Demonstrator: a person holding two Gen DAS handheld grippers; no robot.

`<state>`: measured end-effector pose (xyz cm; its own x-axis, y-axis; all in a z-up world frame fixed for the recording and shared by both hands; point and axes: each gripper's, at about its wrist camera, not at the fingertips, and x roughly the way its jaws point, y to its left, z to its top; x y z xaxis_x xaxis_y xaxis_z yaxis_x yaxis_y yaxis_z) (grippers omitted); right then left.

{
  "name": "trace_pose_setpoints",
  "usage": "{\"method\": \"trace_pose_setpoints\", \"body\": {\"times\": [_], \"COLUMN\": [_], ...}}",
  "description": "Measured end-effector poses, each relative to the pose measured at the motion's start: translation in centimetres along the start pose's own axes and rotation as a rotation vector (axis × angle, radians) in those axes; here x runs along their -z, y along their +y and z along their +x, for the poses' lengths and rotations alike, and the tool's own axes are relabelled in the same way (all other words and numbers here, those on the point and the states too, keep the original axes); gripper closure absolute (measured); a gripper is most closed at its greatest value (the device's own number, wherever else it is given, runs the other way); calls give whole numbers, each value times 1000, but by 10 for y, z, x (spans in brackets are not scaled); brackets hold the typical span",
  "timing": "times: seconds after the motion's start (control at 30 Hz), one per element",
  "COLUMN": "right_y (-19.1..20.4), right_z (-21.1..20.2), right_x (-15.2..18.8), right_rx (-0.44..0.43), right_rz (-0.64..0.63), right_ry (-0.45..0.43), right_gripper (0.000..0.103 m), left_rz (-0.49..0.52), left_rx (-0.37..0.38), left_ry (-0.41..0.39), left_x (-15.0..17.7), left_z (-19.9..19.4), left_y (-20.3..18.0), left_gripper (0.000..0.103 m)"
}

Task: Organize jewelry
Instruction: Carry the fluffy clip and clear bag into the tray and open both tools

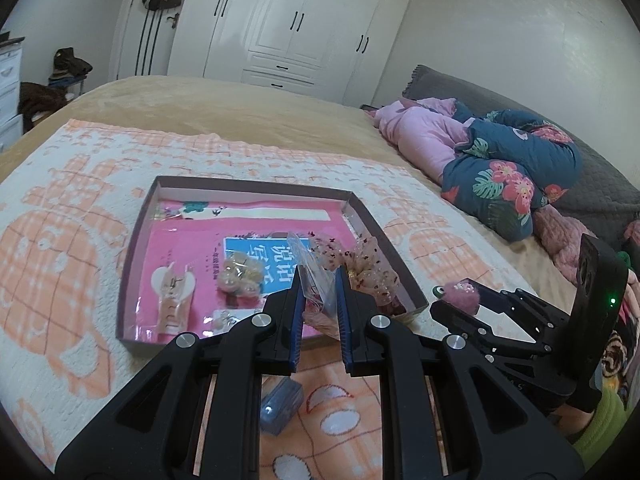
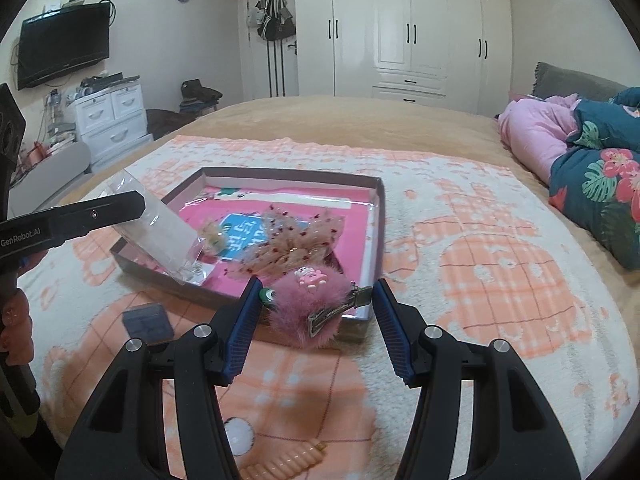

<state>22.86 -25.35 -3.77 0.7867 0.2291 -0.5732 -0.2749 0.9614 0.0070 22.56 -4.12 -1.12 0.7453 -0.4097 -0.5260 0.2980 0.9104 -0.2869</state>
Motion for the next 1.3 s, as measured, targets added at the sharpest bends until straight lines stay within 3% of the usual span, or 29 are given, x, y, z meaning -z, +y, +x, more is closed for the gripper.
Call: {"method": "trace_pose_setpoints", "body": {"times": [0.67, 1.3], "right_y": [-21, 5], "right_z": [27, 71], "right_x": [-17, -26], "right_rx": [67, 25], "right_rz": [23, -89], "right_ry": [4, 59], "right_gripper": [48, 48], "left_rz": [-46, -106], "left_rx": [58, 10], "left_ry": [19, 49], "left_x": [-13, -5], "left_z": [36, 58], "left_y": [15, 51], "left_gripper": [94, 94]}}
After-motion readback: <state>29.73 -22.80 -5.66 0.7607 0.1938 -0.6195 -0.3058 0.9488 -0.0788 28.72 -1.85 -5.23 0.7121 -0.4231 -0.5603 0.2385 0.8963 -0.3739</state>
